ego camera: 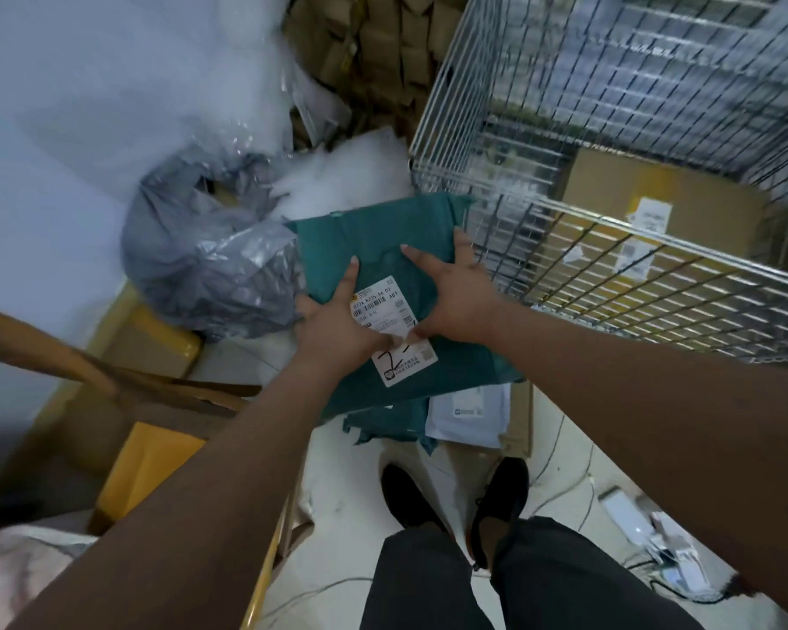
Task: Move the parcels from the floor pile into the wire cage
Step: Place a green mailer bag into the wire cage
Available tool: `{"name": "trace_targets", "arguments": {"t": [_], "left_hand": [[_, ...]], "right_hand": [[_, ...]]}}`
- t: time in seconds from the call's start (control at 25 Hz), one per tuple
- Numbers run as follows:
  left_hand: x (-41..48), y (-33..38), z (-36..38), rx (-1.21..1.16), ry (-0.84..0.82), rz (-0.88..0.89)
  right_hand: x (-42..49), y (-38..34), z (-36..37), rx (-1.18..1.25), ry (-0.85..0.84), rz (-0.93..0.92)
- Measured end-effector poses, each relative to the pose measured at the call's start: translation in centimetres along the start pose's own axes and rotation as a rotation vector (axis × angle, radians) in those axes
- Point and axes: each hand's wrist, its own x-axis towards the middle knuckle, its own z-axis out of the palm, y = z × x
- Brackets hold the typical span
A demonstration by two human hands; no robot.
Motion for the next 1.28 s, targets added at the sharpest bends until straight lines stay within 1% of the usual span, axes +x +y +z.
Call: {"name": "trace_targets", "arguments": {"t": [0.2, 0.36, 0.48, 0.8, 0.92, 1.12, 1.28], "left_hand": [[-5.1, 5.5, -4.9, 0.016, -0.003, 0.072], [-7.9, 9.2, -7.1, 0.094, -0.001, 0.129], [-9.6, 12.2, -8.2, 0.137, -0.045, 0.182], [-9.4, 18.7, -9.5, 0.188, -0.111, 0.377], [-8.9, 20.9, -9.8, 0.210, -0.119, 0.464], [-8.4, 25.0, -10.3, 0.202, -0.116, 0.510], [-6.4, 28.6, -10.0, 0.189, -0.127, 0.503]], "right_hand": [[-5.4, -1.1, -6.3, 0.087, 0.051, 0.013], [-8.6, -1.0, -10.0, 0.080, 0.082, 0.057], [-11.0, -0.6, -12.4, 0.102, 0.129, 0.088], [-15.1, 0.3, -17.2, 0.149, 0.323, 0.259], [-16.0, 0.8, -18.8, 0.182, 0.356, 0.316], [-15.7, 1.9, -21.8, 0.177, 0.402, 0.368], [-13.2, 4.3, -24.7, 0.198, 0.402, 0.359]]}}
